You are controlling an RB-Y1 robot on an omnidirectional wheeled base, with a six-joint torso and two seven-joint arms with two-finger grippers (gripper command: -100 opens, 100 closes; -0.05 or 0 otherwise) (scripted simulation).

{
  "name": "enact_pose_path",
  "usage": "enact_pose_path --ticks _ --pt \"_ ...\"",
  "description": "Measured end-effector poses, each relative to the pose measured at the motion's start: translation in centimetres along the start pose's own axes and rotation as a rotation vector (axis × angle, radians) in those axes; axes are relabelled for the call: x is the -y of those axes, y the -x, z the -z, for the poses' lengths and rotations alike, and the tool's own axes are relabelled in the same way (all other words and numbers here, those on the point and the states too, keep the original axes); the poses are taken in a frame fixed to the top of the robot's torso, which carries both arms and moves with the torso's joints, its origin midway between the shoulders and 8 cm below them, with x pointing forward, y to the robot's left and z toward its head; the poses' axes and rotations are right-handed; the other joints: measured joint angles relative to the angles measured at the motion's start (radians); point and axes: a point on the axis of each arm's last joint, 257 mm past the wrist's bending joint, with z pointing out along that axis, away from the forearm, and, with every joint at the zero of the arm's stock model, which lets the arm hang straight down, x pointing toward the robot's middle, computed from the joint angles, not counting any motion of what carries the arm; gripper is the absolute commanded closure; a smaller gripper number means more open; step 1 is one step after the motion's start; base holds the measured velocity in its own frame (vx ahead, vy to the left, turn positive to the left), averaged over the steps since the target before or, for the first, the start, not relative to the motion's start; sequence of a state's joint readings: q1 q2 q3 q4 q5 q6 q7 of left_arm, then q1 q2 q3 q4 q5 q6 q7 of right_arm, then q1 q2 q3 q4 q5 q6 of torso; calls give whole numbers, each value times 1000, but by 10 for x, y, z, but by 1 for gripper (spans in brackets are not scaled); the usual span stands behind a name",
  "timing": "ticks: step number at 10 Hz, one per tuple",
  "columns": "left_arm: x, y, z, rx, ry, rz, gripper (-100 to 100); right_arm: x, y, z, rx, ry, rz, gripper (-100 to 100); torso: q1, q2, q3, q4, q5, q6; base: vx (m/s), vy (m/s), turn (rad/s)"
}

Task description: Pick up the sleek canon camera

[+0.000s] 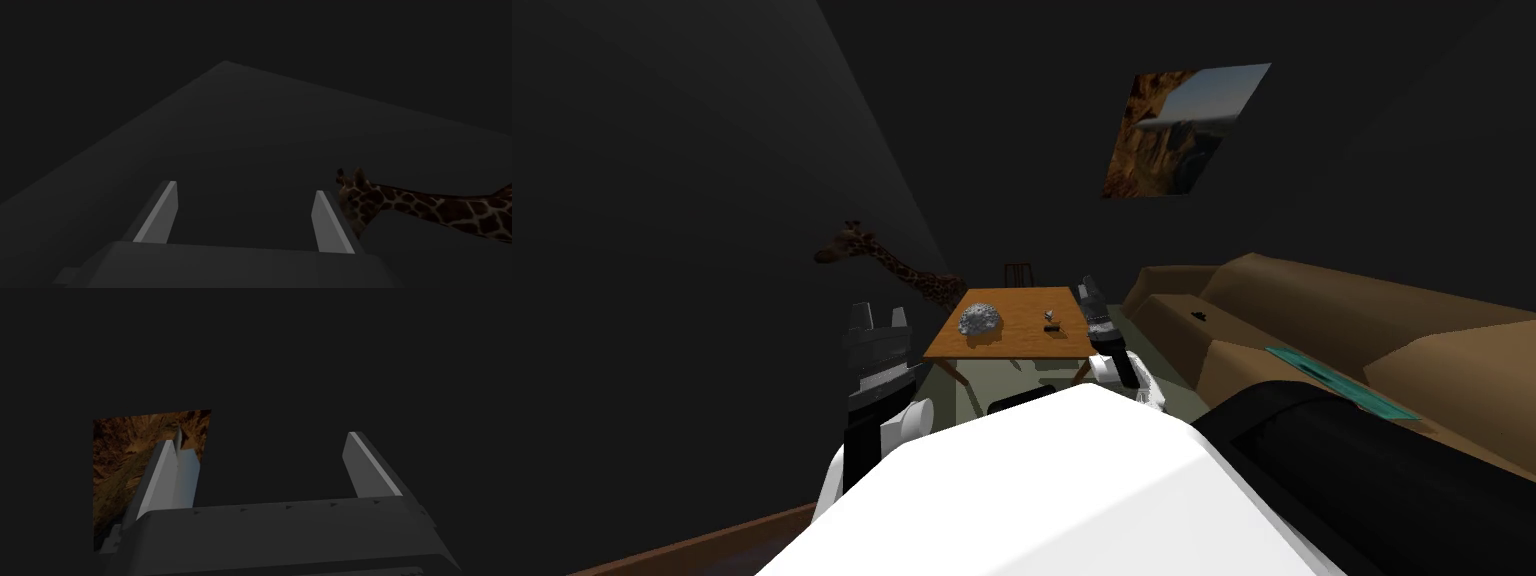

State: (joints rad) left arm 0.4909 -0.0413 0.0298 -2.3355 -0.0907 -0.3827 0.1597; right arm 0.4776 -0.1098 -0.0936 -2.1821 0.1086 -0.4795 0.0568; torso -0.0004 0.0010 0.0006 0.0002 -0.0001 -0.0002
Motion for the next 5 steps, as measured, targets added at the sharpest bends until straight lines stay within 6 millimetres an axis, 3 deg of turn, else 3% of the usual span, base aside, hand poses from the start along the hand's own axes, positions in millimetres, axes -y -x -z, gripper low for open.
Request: enact_pose_path --ticks 5 --pt "0 0 0 0 0 0 0 67 2 18 -162 -125 161 -100 0 0 0 0 0 0 -19 6 224"
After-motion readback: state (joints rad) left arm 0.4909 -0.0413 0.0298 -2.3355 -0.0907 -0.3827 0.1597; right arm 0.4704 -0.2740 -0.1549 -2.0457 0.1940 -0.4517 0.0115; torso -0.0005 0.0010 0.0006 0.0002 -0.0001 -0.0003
